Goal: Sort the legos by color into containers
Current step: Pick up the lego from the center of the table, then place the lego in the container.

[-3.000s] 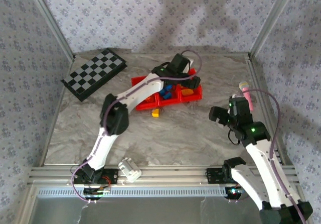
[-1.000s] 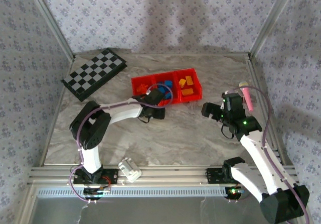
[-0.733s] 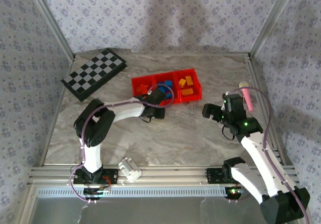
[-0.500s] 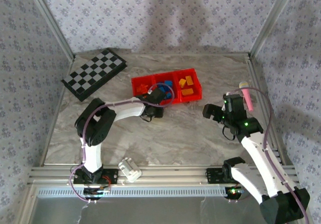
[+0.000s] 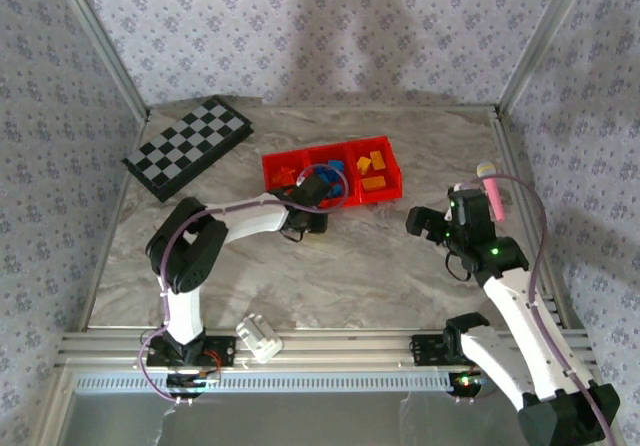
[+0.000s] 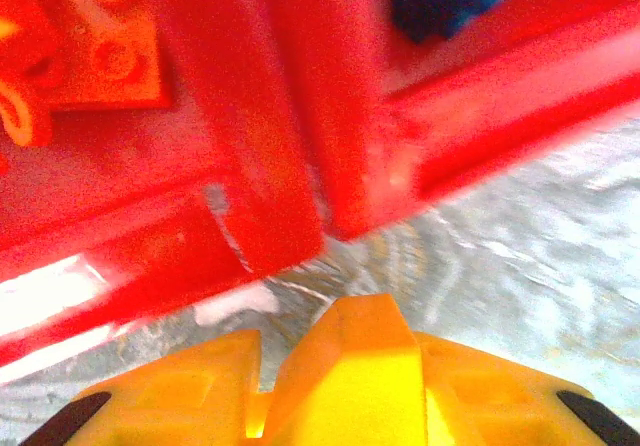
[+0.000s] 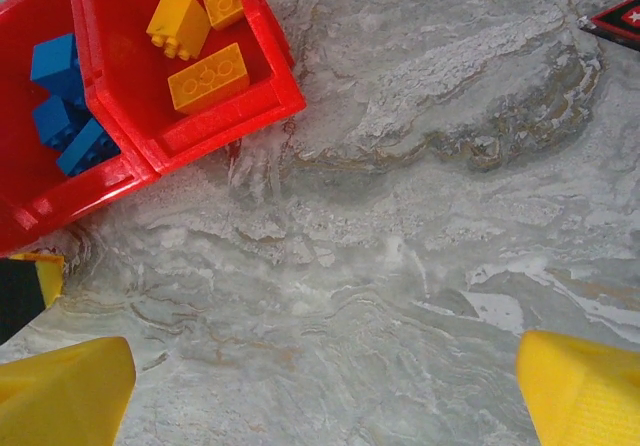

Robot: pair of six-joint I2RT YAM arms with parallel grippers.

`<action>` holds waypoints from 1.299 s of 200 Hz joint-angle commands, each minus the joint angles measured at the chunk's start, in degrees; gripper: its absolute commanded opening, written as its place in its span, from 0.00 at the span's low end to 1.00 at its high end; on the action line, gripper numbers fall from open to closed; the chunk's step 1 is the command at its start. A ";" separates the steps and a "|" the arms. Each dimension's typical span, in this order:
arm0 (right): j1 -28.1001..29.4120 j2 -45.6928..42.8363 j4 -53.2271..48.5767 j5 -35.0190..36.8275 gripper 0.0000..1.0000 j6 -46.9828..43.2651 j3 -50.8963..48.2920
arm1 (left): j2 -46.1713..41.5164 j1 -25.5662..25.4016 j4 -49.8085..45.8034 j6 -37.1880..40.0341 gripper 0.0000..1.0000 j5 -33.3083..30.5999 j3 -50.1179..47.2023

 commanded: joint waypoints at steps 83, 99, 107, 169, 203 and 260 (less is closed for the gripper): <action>-3.34 -5.31 -2.54 4.23 1.00 -0.67 -0.23 | -8.82 -1.66 3.47 14.18 0.17 -4.52 13.48; -3.49 -7.27 -2.98 4.43 1.00 0.01 -1.35 | -4.54 -0.18 4.92 16.36 0.17 -2.76 18.48; -3.59 -8.19 -3.35 4.46 1.00 0.10 -1.96 | -2.20 0.24 6.16 17.46 0.17 -1.61 20.38; -5.10 -12.13 -6.85 4.68 1.00 -0.76 -2.91 | 17.11 1.77 1.88 19.90 0.18 4.15 45.75; -5.99 -12.49 -7.37 4.22 1.00 -1.56 -2.65 | 27.15 2.01 -1.20 19.40 0.18 4.70 57.55; -7.04 -12.69 -8.00 4.24 1.00 -2.43 -2.46 | 41.13 3.43 -10.99 15.26 0.26 8.55 78.90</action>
